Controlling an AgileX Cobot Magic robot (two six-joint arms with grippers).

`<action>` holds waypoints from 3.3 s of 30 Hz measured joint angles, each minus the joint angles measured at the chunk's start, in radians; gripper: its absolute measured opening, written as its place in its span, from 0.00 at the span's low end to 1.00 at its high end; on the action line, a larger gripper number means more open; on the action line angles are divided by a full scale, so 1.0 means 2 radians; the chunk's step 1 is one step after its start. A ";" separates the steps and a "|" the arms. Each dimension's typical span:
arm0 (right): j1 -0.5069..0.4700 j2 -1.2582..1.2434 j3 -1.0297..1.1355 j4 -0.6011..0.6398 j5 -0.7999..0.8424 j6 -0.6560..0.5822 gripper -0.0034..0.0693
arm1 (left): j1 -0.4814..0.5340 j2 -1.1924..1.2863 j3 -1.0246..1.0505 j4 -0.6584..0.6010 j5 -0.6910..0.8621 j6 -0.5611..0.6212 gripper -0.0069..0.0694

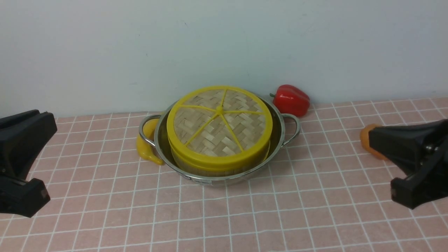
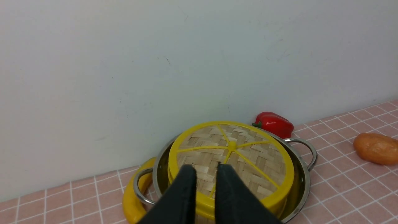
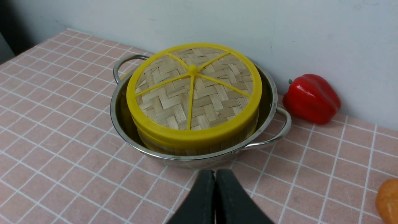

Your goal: Place the steamer in the pot on the pink tablecloth, and put the lid on the steamer.

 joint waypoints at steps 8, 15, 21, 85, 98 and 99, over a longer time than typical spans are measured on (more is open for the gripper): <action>-0.115 -0.089 0.028 0.000 0.000 -0.005 0.12 | 0.000 0.000 0.000 0.000 0.000 0.000 0.24; -0.231 -0.241 0.132 -0.030 -0.001 -0.006 0.15 | 0.000 0.000 0.000 0.000 0.000 0.000 0.26; -0.260 -0.353 0.226 -0.041 -0.013 -0.006 0.18 | 0.000 0.000 0.000 0.000 0.000 0.000 0.27; -0.263 -0.426 0.314 -0.048 -0.041 -0.009 0.38 | 0.133 -0.288 0.335 0.100 -0.069 0.056 0.40; -0.263 -0.426 0.314 -0.048 -0.041 -0.009 0.38 | 0.133 -0.288 0.335 0.100 -0.069 0.056 0.41; -0.263 -0.426 0.314 -0.048 -0.041 -0.009 0.38 | 0.133 -0.288 0.335 0.100 -0.069 0.056 0.41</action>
